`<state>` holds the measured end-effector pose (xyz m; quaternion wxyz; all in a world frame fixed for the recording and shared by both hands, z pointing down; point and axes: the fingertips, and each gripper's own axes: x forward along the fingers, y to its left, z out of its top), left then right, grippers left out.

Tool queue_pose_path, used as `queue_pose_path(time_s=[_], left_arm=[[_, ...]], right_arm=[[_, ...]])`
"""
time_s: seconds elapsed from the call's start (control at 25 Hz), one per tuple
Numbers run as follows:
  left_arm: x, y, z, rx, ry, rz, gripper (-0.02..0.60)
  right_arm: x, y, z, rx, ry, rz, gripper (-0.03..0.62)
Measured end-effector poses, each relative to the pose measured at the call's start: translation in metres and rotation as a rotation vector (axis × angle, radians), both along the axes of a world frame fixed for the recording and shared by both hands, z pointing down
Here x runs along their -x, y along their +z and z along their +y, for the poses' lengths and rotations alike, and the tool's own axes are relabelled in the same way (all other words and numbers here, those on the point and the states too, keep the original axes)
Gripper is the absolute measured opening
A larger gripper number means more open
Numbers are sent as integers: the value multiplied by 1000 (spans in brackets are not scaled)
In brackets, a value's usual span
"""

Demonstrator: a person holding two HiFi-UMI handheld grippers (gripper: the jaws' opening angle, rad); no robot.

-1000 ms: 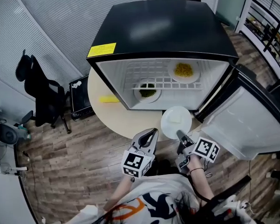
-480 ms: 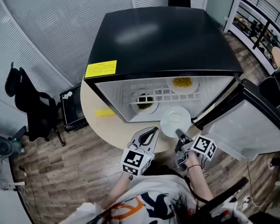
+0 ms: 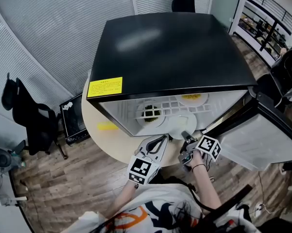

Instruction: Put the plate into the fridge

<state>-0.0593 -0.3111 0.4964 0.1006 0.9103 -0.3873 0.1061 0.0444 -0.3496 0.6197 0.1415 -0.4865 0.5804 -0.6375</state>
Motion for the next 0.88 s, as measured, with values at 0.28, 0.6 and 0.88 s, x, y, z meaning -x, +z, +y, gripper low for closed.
queue_pose_path(time_s=[0.28, 0.6, 0.88], left_arm=[[4, 3, -7, 7, 10, -15, 15], [5, 6, -10, 7, 21, -34, 15], [10, 6, -10, 11, 18, -41, 15]], right_arm=[[-7, 17, -19, 16, 45, 47, 40], [-11, 21, -48, -2, 79, 138, 38], [-18, 18, -77, -51, 37, 348, 38]])
